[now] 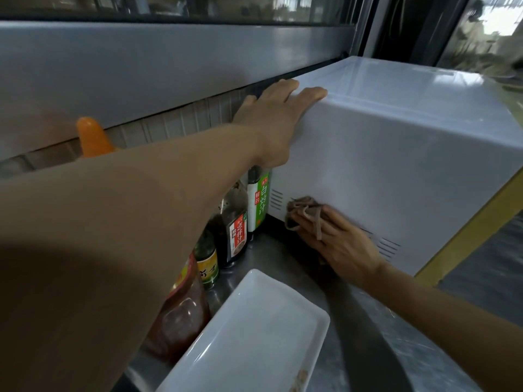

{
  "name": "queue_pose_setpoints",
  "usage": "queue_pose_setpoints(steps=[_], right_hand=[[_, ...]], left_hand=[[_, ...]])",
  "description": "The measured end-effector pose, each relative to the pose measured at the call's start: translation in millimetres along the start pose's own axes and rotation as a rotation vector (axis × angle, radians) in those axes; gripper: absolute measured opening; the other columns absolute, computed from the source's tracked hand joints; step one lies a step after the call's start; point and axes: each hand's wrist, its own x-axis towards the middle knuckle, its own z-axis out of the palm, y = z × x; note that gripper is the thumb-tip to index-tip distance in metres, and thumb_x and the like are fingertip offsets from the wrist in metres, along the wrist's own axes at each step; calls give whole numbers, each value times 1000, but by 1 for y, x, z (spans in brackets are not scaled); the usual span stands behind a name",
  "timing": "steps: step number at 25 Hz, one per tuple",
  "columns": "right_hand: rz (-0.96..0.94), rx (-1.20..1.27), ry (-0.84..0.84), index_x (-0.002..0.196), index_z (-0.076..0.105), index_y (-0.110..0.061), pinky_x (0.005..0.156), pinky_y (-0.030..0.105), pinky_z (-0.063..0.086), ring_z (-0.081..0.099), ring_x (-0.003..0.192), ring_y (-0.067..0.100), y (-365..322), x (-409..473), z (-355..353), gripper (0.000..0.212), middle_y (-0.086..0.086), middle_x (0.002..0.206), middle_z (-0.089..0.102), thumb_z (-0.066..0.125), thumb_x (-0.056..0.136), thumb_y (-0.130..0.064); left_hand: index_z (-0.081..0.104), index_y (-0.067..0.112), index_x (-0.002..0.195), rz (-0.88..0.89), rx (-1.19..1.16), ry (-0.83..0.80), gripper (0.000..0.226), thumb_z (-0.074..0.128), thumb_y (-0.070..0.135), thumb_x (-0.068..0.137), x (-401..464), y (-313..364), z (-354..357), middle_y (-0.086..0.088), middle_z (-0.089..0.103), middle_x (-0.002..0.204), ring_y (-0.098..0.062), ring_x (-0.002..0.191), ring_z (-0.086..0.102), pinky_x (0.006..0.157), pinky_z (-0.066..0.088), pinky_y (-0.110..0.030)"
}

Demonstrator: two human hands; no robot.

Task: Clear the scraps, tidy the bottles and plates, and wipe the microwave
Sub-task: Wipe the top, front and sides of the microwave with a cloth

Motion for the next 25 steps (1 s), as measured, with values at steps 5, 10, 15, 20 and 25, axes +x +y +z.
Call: queue_pose_setpoints(steps=[5,10,15,20,25], right_hand=[[32,-24,31,150,3,-13,103,47,-27,-25,141,29,-11,39,-9,60,9,155,-22,33,98,-14],[43,-75,33,149,-1,-8,101,48,-27,-21,141,33,-10,27,-3,61,12,155,-19,30,97,-10],[24,-93,-84,143,-20,-11,96,49,-32,-43,123,35,-4,-9,3,66,17,137,-43,28,98,-13],[32,-142,-30,149,-6,-15,101,49,-25,-23,142,29,-11,42,-18,62,8,156,-23,31,100,-22],[66,-122,-78,140,-25,-18,96,50,-40,-35,129,31,1,-40,11,69,10,150,-29,30,99,-18]], left_hand=[[5,40,147,-5,-5,38,110,67,-3,65,-1,-2,7,-3,4,158,-22,146,2,113,15,-51],[8,38,147,-9,-24,35,111,71,3,63,-2,3,4,-4,6,157,-23,146,5,112,17,-52],[7,39,147,-20,-43,18,112,72,3,63,-3,3,5,-4,3,157,-22,146,2,113,14,-52],[9,38,147,-14,-49,64,109,71,2,64,-3,4,7,-5,5,158,-24,146,3,112,14,-54],[11,37,147,-31,-58,68,108,70,1,64,-4,7,7,-5,6,157,-23,146,2,112,15,-54]])
